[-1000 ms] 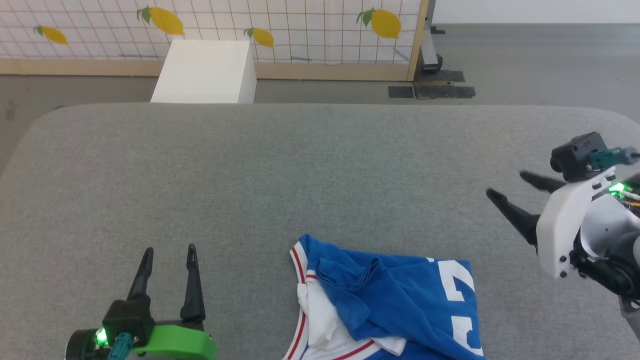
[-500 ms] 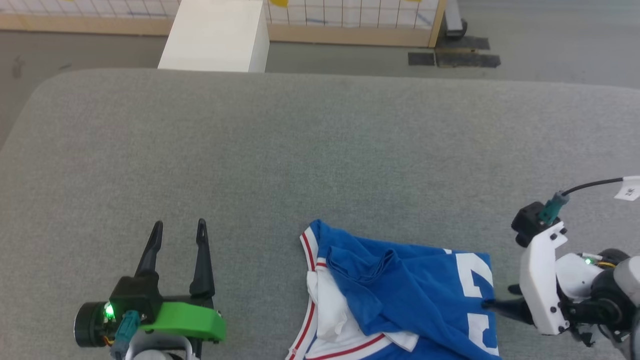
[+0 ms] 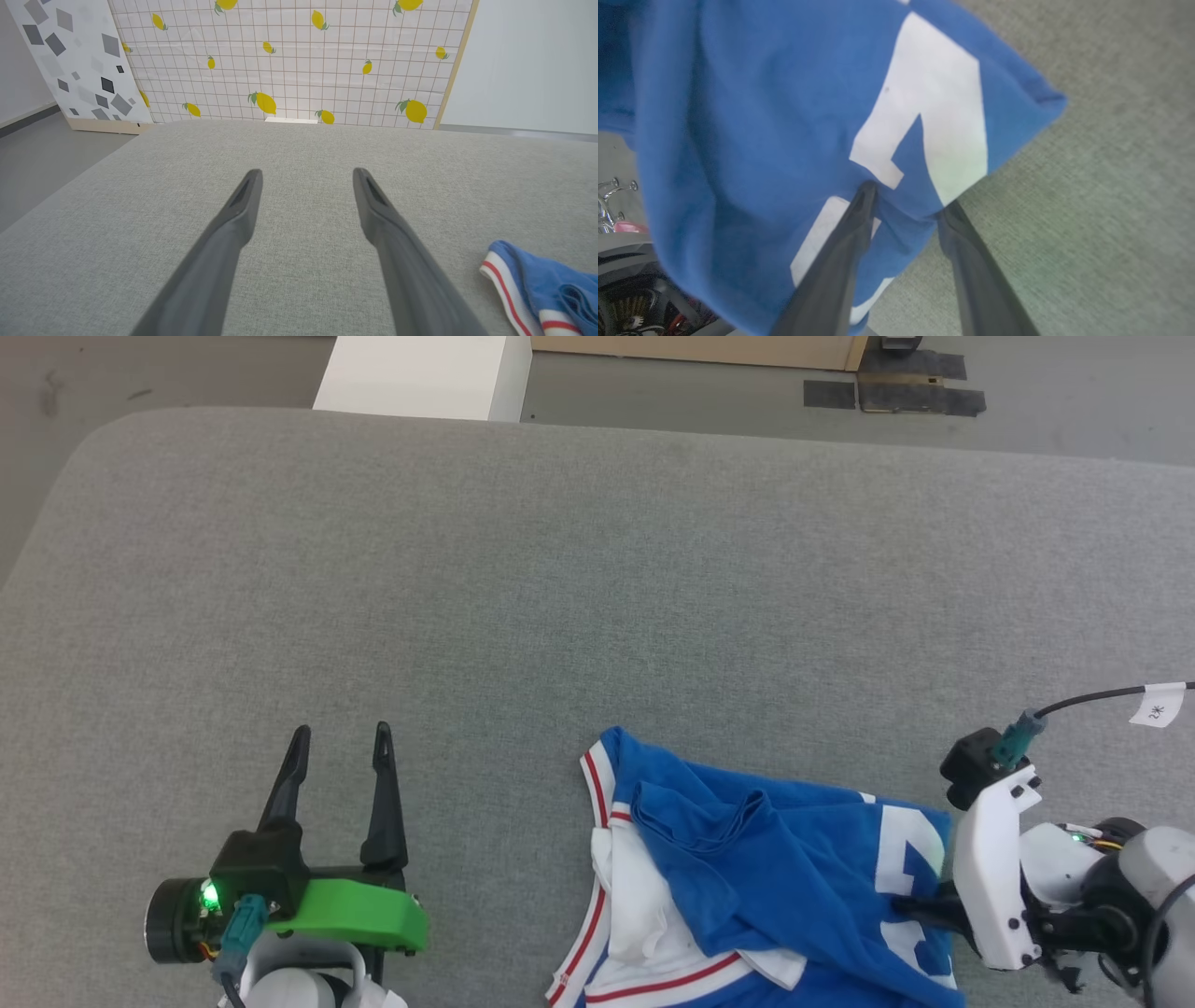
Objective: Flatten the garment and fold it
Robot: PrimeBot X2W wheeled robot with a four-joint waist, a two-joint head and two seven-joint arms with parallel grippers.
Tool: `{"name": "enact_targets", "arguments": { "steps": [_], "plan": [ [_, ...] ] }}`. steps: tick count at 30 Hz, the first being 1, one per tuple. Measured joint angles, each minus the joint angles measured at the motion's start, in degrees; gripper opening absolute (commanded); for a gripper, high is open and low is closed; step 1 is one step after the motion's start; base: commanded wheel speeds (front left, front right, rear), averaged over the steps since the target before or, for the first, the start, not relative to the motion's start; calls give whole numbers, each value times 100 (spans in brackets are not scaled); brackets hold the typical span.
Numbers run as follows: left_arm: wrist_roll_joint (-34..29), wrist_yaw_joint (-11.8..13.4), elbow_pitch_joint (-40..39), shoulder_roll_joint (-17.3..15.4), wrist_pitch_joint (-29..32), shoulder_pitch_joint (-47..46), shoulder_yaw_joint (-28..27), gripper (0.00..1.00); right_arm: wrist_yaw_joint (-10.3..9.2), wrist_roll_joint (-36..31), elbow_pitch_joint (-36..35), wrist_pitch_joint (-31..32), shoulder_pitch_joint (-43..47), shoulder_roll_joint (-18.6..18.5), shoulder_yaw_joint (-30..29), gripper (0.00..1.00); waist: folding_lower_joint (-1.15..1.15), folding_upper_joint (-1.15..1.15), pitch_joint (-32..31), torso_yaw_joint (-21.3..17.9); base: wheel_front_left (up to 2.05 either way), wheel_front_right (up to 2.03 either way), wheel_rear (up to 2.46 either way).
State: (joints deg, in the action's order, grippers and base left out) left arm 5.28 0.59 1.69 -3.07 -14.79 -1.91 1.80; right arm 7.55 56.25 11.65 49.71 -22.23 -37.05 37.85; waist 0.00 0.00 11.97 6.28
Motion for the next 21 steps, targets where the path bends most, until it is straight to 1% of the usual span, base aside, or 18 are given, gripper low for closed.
{"name": "enact_targets", "arguments": {
  "steps": [6, 11, 17, 21],
  "plan": [
    [-1, 4, 51, -1, 0, 67, -91, 100, 1, 192, -178, -458, -92, 78, 224, 0, 0, 0, -152, -148, 0, 0, 0],
    [-2, 8, 23, 1, 0, 153, -158, 100, 1, 301, -669, -748, -483, -101, 296, 0, 0, 0, -277, -373, 0, 0, 0],
    [-2, 51, -120, 5, 0, 215, -344, 100, 1, 70, -1287, -851, -1164, -814, 404, 0, 0, 0, -304, -804, 0, 0, 0],
    [-12, 55, -249, 5, 0, 206, -499, 100, 1, -154, -1473, -967, -1516, -1252, 472, 0, 0, 0, -230, -1129, 0, 0, 0]
  ]
}}
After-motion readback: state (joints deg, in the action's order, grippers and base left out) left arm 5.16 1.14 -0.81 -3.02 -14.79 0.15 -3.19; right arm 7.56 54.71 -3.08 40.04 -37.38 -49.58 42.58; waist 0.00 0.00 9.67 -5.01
